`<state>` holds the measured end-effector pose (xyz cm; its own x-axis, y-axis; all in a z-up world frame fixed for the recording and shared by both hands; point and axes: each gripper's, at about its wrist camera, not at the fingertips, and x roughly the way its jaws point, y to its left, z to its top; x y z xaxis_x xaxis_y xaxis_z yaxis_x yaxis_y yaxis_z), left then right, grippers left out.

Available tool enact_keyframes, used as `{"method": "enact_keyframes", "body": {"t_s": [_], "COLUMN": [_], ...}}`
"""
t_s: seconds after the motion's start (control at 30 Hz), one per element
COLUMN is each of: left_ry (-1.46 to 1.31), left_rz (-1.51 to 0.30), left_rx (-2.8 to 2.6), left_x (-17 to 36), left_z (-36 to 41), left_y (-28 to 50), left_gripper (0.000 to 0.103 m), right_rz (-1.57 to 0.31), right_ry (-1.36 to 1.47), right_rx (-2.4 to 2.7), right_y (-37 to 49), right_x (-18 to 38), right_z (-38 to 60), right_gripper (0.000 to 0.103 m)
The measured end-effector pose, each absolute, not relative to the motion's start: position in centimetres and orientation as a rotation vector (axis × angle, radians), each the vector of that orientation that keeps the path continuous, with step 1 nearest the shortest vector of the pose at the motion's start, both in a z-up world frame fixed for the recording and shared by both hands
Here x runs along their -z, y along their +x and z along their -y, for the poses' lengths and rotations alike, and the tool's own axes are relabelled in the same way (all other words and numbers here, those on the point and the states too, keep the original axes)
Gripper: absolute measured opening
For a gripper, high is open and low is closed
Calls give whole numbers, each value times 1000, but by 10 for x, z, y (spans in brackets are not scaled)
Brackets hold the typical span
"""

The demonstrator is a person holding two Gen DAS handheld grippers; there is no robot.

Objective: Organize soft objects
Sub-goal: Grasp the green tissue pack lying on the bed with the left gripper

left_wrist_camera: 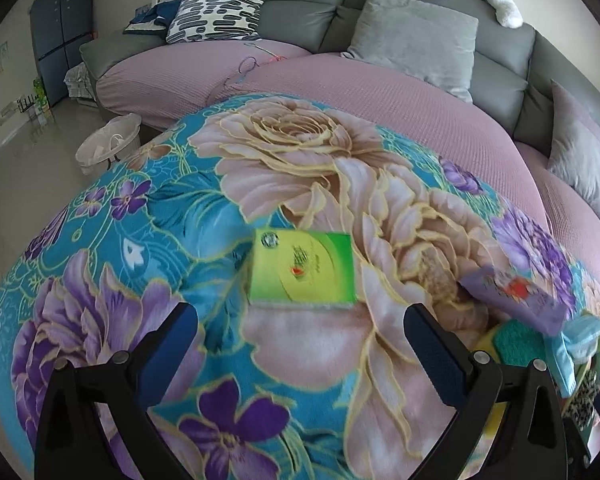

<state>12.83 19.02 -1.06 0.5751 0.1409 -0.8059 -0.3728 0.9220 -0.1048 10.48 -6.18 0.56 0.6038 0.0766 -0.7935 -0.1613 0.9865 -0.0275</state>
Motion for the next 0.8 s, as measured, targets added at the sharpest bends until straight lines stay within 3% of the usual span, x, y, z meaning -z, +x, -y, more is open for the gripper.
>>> {"method": "enact_keyframes", "body": {"t_s": [0.47,0.6,0.7,0.8], "left_ry": [-259,-262,-259,-247], "left_rz": [-916,-911,-909,-901], "left_rx": [-320,-324,-323,-321], "left_x": [35,40,42,42], "left_z": [-202,-205,-205,-203], "left_y": [152,156,158,160], "left_gripper": [102,86,86,76], "right_rz": [-920,-932,-937,-943], "right_ry": [-142,-156,-158,-164], "right_rx": [-189,-190,-188,-193], "right_y": [118,121,122,123], "right_x": [4,9,11,14], "right_z": [33,28,27,25], "right_gripper": [103,103,103,103]}}
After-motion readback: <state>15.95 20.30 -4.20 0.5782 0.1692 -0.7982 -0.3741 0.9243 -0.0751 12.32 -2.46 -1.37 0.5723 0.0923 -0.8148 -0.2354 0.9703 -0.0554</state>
